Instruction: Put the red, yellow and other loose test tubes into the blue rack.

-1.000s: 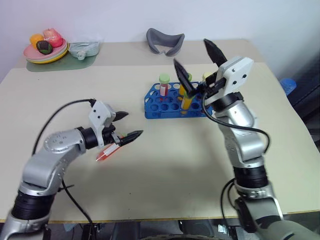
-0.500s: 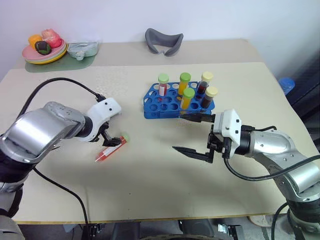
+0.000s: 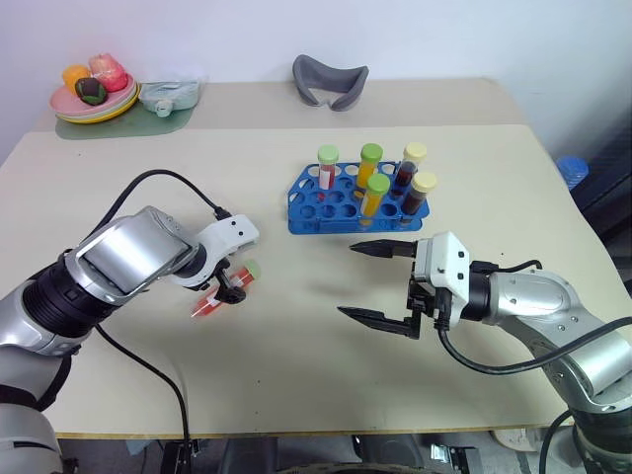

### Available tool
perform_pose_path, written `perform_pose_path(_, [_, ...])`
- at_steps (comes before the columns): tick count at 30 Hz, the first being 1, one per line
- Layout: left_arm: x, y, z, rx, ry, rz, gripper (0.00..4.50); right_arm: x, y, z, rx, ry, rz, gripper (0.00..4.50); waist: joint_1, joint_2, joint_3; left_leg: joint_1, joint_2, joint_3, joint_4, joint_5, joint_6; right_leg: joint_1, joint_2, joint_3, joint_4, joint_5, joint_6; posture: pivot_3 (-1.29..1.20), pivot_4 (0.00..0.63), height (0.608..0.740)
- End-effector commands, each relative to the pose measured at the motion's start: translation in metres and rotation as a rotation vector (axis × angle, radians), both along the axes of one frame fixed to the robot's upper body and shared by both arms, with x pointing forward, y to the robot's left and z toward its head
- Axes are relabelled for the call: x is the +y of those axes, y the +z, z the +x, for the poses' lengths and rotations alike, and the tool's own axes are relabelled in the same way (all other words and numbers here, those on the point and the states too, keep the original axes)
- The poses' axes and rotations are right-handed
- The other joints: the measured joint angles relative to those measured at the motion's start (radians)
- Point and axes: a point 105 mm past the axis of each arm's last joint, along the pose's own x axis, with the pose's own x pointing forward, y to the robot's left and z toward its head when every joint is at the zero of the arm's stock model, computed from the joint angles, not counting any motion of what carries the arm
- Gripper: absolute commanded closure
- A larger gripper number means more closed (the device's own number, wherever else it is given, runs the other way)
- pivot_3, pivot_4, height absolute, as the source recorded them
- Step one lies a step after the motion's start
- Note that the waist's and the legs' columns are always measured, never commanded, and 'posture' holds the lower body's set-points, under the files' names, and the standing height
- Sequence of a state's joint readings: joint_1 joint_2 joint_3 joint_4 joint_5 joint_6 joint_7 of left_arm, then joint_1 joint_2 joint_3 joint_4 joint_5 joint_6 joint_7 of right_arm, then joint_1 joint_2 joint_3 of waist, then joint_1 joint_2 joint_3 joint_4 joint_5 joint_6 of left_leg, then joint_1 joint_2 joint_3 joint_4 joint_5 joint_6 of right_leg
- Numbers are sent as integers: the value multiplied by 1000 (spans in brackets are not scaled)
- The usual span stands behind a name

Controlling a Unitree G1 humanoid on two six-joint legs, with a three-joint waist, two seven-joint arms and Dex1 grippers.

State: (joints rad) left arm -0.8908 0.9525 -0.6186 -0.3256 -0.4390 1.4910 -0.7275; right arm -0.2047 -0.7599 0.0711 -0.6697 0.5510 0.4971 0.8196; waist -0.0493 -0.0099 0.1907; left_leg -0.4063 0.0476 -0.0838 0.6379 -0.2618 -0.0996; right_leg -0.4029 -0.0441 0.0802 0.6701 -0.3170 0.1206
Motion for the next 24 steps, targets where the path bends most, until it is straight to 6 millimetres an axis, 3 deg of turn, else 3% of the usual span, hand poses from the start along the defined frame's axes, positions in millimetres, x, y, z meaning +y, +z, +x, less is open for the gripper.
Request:
perform_pose_path(1, [-1, 5, 4, -32, 4, 26, 0, 5, 6, -6, -34, 23, 8, 52, 4, 0, 0, 0, 0, 0, 0, 0, 0, 0, 0, 0, 0, 0, 0, 0, 150, 740])
perform_pose_path(2, [-1, 5, 5, -34, 10, 30, 0, 6, 6, -6, -34, 23, 8, 52, 5, 0, 0, 0, 0, 0, 1, 0, 0, 0, 0, 0, 0, 0, 0, 0, 150, 740])
perform_pose_path(5, [0, 4, 4, -31, 17, 31, 829, 6, 6, -7, -34, 25, 9, 0, 5, 0, 0, -1, 0, 0, 3, -1, 2, 0, 0, 0, 0, 0, 0, 0, 150, 740])
perform_pose_path(8, [0, 4, 4, -35, 19, 35, 2239, 7, 6, -7, -33, 27, 8, 0, 5, 0, 0, -1, 0, 0, 4, -1, 3, 0, 0, 0, 1, 0, 0, 0, 150, 740])
perform_pose_path(13, [4, 6, 6, -52, 28, 48, 2239, 8, 6, -6, -34, 32, 8, 0, 4, 0, 0, -1, 0, 0, 7, -2, 3, 0, 0, 0, 3, 0, 0, 0, 150, 740])
perform_pose_path(18, [6, 10, 10, -77, 46, 52, 3713, 8, 7, -6, -35, 35, 5, 0, 5, 0, 0, -1, 0, 0, 7, -2, 4, 0, 0, 0, 3, 0, 0, 0, 150, 740])
perform_pose_path(21, [8, 14, 12, -94, 56, 44, 3714, 8, 6, -5, -35, 33, 2, 0, 5, 0, 0, -1, 0, 0, 7, -2, 4, 0, 0, 0, 3, 0, 0, 0, 150, 740])
perform_pose_path(24, [2, 34, 19, -195, 29, -44, 3714, 5, 6, -4, -30, 14, 5, 0, 5, 0, 0, -1, 0, 0, 8, -2, 4, 0, 0, 0, 3, 0, 0, 0, 150, 740])
